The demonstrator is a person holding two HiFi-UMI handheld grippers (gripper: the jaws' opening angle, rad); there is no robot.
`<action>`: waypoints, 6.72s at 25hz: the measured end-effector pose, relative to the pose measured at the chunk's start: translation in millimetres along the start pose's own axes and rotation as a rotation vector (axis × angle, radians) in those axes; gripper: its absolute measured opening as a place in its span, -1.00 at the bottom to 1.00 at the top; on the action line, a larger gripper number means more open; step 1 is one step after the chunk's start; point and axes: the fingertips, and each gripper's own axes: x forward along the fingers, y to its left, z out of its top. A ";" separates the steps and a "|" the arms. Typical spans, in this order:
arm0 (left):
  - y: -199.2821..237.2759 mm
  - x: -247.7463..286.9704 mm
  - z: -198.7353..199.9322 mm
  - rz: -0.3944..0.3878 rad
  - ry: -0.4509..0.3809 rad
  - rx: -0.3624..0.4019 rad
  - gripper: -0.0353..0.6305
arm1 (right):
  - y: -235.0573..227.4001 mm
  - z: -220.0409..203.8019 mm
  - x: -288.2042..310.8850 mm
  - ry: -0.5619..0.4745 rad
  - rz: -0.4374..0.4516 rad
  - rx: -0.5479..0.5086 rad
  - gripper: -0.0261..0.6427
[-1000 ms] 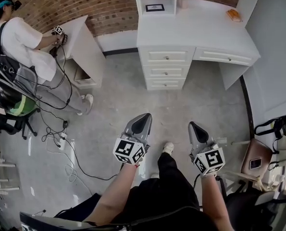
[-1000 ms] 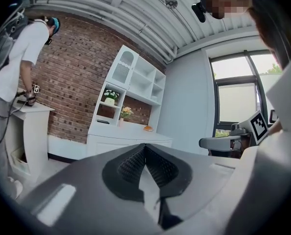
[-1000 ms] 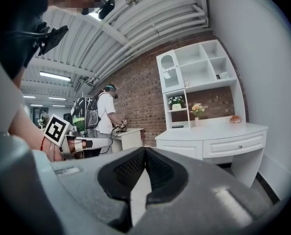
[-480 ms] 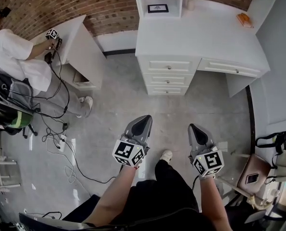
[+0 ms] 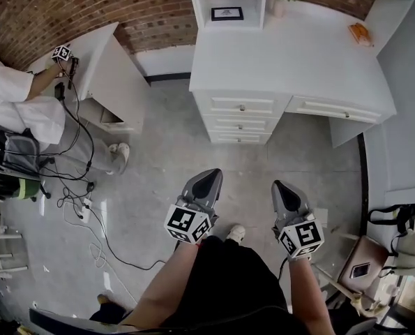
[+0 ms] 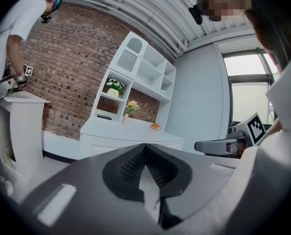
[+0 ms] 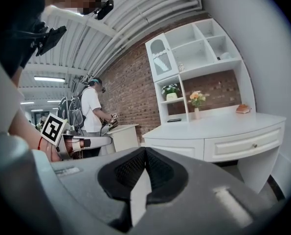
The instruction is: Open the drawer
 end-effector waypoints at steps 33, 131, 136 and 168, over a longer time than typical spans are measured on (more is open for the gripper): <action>108.0 147.4 -32.5 -0.185 0.138 -0.009 -0.88 | -59.1 -36.0 186.9 0.071 -0.081 0.102 -0.92; 185.4 224.9 -132.8 -0.136 0.070 -0.091 -0.88 | -127.5 -142.3 335.5 0.051 -0.395 0.076 -0.71; 178.8 221.9 -141.1 -0.148 0.088 -0.091 -0.88 | -126.8 -142.5 329.8 0.051 -0.391 0.070 -0.72; 141.7 213.7 -153.9 -0.196 0.080 -0.124 -0.88 | -94.9 -155.8 288.2 0.074 -0.386 0.042 -0.72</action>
